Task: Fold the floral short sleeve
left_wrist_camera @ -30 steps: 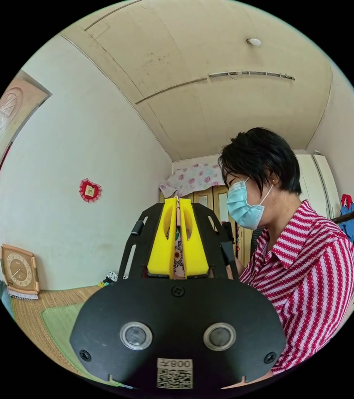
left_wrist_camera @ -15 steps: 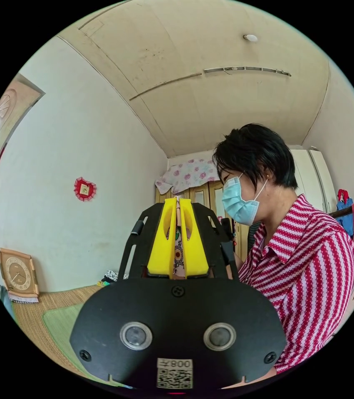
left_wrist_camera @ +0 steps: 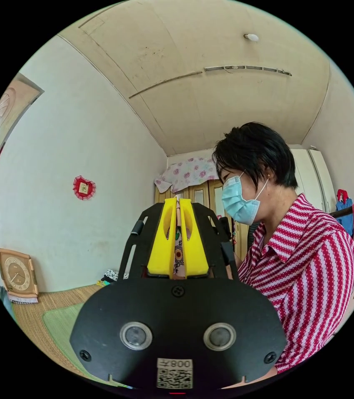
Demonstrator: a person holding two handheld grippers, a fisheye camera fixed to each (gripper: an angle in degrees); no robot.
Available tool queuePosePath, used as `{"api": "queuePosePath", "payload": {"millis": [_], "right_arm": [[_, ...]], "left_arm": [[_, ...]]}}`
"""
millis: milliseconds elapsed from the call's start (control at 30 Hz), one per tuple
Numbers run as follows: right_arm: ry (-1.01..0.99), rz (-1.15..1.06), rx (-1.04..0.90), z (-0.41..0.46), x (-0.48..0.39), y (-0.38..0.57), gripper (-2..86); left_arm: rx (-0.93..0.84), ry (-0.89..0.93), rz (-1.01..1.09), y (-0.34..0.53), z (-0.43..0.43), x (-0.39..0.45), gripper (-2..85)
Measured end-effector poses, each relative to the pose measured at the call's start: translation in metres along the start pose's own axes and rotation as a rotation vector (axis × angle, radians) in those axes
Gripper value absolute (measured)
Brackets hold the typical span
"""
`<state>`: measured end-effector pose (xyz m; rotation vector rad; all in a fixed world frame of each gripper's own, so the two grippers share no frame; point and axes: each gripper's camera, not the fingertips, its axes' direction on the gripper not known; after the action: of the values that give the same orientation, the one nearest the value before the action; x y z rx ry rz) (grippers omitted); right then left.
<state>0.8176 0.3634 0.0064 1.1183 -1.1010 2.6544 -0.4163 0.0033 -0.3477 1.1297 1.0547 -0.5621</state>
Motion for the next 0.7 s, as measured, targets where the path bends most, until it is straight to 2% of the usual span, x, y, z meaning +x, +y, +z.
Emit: {"api": "queuePosePath", "payload": {"millis": [400,700], "right_arm": [[0.013,0.027,-0.02,-0.007,0.041,-0.078,1.9],[0.023,0.06,-0.039,0.001,0.117,-0.156,1.9]], "left_arm": [[-0.012,0.005,-0.018,-0.031,0.023,-0.062,0.8],[-0.04,-0.004,-0.046,-0.058,0.061,-0.162,0.9]]}}
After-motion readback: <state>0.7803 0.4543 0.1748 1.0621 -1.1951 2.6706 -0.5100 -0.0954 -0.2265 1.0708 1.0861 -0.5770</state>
